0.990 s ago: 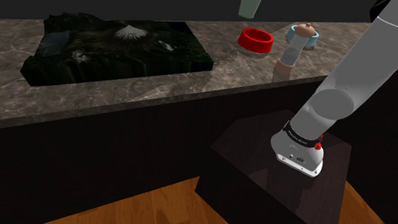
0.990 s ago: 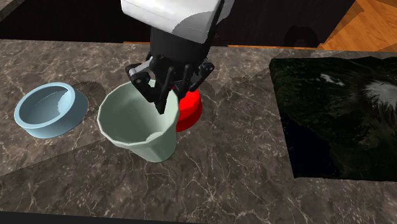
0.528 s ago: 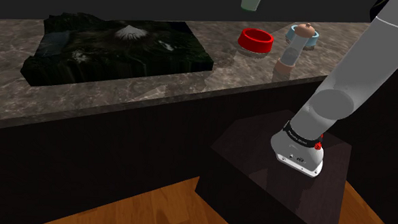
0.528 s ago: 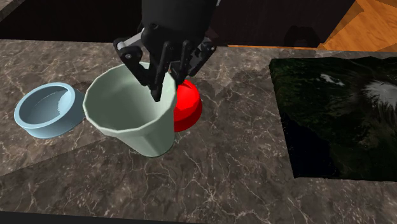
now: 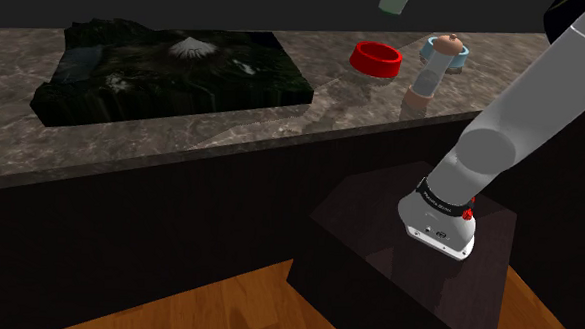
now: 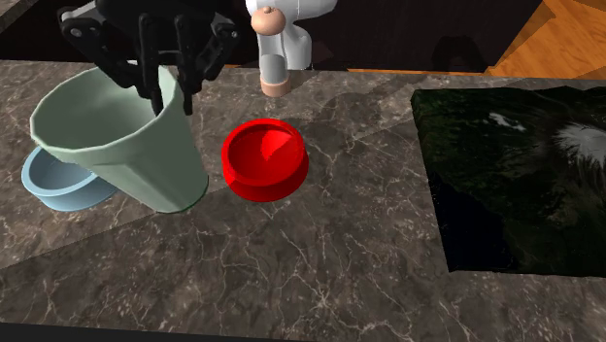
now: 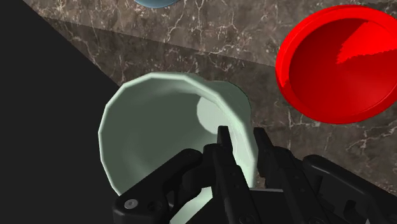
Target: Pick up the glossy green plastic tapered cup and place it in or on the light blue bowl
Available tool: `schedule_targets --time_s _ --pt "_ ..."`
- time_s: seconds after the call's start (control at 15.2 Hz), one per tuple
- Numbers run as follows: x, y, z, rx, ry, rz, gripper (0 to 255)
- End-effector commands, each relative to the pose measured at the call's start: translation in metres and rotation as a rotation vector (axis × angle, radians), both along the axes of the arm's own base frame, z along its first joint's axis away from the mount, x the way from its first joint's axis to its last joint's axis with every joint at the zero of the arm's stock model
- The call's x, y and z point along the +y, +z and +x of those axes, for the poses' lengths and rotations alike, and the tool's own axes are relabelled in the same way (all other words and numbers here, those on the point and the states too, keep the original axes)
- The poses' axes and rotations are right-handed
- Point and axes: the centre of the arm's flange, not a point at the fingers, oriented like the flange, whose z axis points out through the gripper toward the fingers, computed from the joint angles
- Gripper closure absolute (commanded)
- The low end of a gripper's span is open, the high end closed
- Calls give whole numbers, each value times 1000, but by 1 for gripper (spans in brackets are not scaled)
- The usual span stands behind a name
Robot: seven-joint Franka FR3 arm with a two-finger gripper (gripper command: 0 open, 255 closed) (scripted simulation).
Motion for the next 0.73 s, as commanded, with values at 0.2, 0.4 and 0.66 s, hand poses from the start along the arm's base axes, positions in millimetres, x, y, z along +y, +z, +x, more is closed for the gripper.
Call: schedule_targets --time_s 0.2,0.4,0.66 --pt "-45 8 -47 0 1 0 255" --pt "-71 13 -77 0 1 0 255" --pt "-105 20 -116 0 1 -1 255"
